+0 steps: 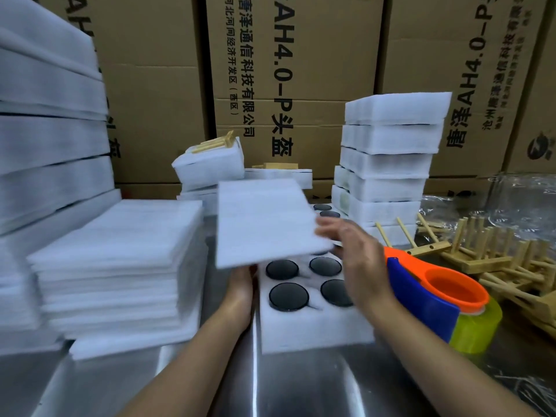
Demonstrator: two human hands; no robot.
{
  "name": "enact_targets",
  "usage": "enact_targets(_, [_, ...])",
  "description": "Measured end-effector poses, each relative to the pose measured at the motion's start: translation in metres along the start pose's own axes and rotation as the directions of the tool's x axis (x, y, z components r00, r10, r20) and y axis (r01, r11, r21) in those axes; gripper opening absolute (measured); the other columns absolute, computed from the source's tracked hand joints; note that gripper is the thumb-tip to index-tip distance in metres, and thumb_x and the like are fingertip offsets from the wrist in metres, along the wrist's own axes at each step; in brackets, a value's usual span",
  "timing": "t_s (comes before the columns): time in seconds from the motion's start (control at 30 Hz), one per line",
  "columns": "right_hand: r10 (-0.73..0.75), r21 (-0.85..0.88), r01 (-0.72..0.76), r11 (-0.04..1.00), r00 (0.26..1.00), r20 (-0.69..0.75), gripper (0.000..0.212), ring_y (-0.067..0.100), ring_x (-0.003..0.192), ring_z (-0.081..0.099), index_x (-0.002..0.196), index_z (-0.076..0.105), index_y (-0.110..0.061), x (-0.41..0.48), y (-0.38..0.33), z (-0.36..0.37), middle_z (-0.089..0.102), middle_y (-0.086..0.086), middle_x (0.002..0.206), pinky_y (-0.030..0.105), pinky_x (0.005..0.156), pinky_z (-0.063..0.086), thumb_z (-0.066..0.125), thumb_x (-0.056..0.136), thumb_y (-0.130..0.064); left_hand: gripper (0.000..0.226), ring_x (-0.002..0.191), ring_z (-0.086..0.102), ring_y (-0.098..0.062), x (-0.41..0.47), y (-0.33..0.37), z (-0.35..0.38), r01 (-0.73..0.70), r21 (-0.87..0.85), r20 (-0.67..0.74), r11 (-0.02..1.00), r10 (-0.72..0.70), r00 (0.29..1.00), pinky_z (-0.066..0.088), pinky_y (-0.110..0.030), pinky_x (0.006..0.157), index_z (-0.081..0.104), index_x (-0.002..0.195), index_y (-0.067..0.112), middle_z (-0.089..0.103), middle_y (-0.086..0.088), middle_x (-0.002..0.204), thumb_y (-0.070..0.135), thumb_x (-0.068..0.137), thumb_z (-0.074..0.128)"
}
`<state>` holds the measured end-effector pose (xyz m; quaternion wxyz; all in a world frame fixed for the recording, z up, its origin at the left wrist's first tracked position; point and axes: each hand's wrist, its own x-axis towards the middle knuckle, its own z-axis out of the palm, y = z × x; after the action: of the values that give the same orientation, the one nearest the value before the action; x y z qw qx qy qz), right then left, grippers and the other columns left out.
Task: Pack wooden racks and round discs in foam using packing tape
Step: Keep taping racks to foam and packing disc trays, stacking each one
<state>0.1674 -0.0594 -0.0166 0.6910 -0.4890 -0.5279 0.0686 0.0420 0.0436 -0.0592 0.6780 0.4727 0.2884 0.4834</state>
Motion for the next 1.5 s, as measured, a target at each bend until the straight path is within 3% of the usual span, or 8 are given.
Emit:
enact_targets(0.17, [-0.007,-0.304,-0.002,0.953,1.000,-0.026,0.024,0.001,0.083,0.057,0.069,0.060,-0.015,-0.029,0.024,-0.041,0.062,-0.005,0.086,0.008,0.071,0.040,0.065,0.080,0.006,0.048,0.057,0.067,-0.010,0.003,-0.007,-0.001,-0.018,-0.015,0.106,1.000,0.019,0.994,0.048,-0.015,0.046,0.072,0.067,0.014,0.071,-0.002,0.066,0.023,0.097,0.036])
enact_targets(0.47, [0.079,-0.352,-0.081,0.933,0.997,-0.019,0.026,-0.005,0.085,0.051,0.068,0.062,-0.018,-0.033,0.032,-0.040,0.053,-0.005,0.087,0.003,0.071,0.034,0.061,0.078,0.006,0.036,0.105,0.064,-0.023,-0.002,-0.005,-0.004,0.061,0.042,0.058,0.997,-0.064,0.996,0.048,-0.038,0.093,0.060,0.122,0.014,0.066,-0.009,0.118,0.025,0.091,0.048])
enact_targets(0.6, [0.114,-0.368,-0.107,0.924,0.994,-0.003,0.026,-0.006,0.086,0.050,0.067,0.061,-0.021,-0.034,0.032,-0.039,0.052,-0.004,0.089,0.001,0.071,0.033,0.062,0.078,0.002,0.036,0.081,0.069,-0.012,-0.004,-0.004,-0.005,-0.015,0.157,0.037,0.988,0.010,0.999,0.054,-0.022,0.064,0.061,0.116,0.018,0.073,-0.002,0.100,0.001,0.087,0.050])
enact_targets(0.87, [0.126,-0.385,-0.103,0.917,0.991,0.034,0.023,-0.006,0.081,0.047,0.069,0.063,-0.022,-0.034,0.032,-0.040,0.051,-0.009,0.088,0.008,0.068,0.034,0.062,0.079,-0.001,0.037,0.086,0.068,-0.018,-0.010,0.003,-0.003,0.001,0.159,0.059,0.987,-0.010,0.998,0.052,-0.029,0.073,0.062,0.115,0.017,0.072,-0.004,0.103,-0.001,0.087,0.047])
enact_targets(1.03, [0.252,-0.418,-0.145,0.897,0.944,0.212,0.038,-0.004,0.128,0.032,0.116,0.067,-0.023,-0.028,0.035,-0.041,0.044,-0.018,0.136,0.006,0.102,0.019,0.046,0.092,-0.003,0.052,0.091,0.062,-0.014,-0.007,0.011,0.001,0.042,0.259,-0.021,0.965,-0.038,0.999,0.049,-0.029,0.075,0.046,0.133,0.024,0.062,0.002,0.112,0.001,0.086,0.052])
enact_targets(1.17, [0.281,-0.394,-0.176,0.902,0.932,0.227,0.038,-0.006,0.125,0.037,0.118,0.067,-0.021,-0.025,0.035,-0.041,0.048,-0.010,0.139,-0.011,0.087,0.018,0.045,0.092,-0.004,0.073,0.142,0.020,-0.021,0.010,0.043,0.008,-0.184,0.896,0.152,0.403,0.110,0.982,0.028,-0.037,0.112,0.030,0.145,0.030,0.018,0.000,0.156,0.011,0.082,0.062])
enact_targets(1.23, [0.290,-0.394,-0.178,0.902,0.925,0.246,0.037,-0.007,0.123,0.037,0.118,0.066,-0.022,-0.025,0.034,-0.041,0.048,-0.012,0.139,-0.008,0.089,0.019,0.045,0.092,-0.006,0.063,0.145,0.005,-0.012,0.015,0.055,0.028,-0.387,0.906,0.374,0.170,0.101,0.922,0.012,-0.034,0.117,0.035,0.143,0.033,0.011,0.010,0.158,0.027,0.086,0.061])
enact_targets(1.5, [0.285,-0.516,-0.057,0.854,0.882,0.374,0.035,-0.018,0.103,0.046,0.111,0.071,-0.023,-0.013,0.021,-0.047,0.050,-0.034,0.113,-0.006,0.084,0.026,0.049,0.089,-0.007,0.062,0.145,-0.004,-0.010,0.026,0.004,0.067,-0.439,0.893,0.406,-0.096,-0.244,0.880,-0.003,-0.037,0.116,0.007,0.151,0.026,-0.002,0.008,0.159,0.055,0.096,0.011])
